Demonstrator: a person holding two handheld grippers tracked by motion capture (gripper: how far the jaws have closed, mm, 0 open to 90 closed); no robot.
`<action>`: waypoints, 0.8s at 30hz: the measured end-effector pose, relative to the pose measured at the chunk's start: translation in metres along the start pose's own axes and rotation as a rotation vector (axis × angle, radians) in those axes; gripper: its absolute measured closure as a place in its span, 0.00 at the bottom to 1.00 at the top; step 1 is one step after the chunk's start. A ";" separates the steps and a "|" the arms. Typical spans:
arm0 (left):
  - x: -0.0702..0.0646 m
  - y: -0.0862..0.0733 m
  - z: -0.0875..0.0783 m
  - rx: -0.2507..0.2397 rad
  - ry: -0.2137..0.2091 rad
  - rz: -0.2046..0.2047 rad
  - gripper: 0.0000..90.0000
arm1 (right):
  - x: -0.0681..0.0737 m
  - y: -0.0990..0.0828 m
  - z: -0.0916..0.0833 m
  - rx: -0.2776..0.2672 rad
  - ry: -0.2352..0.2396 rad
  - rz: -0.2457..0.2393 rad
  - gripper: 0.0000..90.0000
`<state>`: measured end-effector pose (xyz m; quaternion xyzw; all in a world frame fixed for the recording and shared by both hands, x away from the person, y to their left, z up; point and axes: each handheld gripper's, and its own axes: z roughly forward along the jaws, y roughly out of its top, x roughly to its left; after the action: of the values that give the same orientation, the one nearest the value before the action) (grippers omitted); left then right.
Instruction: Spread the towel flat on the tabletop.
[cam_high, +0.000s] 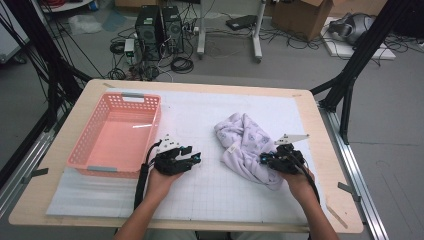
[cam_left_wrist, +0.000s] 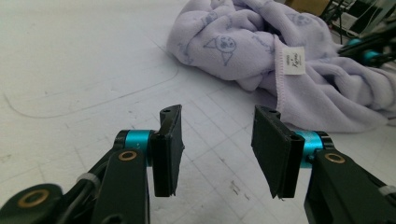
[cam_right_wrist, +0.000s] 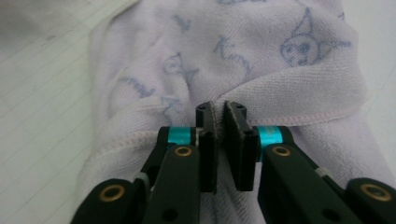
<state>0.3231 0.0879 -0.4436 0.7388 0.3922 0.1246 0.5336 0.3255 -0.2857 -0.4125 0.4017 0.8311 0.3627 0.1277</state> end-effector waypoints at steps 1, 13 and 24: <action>0.001 0.000 0.002 0.010 0.001 -0.005 0.59 | 0.001 -0.001 -0.005 -0.009 0.007 -0.014 0.96; -0.004 0.021 0.036 0.040 -0.007 -0.007 0.56 | 0.003 -0.072 -0.096 -0.016 0.003 0.023 0.96; -0.008 0.050 0.105 0.146 0.011 0.008 0.49 | -0.018 -0.058 -0.097 -0.216 -0.098 0.100 0.69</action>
<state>0.4036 0.0034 -0.4394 0.7766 0.4001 0.1017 0.4759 0.2547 -0.3717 -0.3863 0.4436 0.7591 0.4358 0.1925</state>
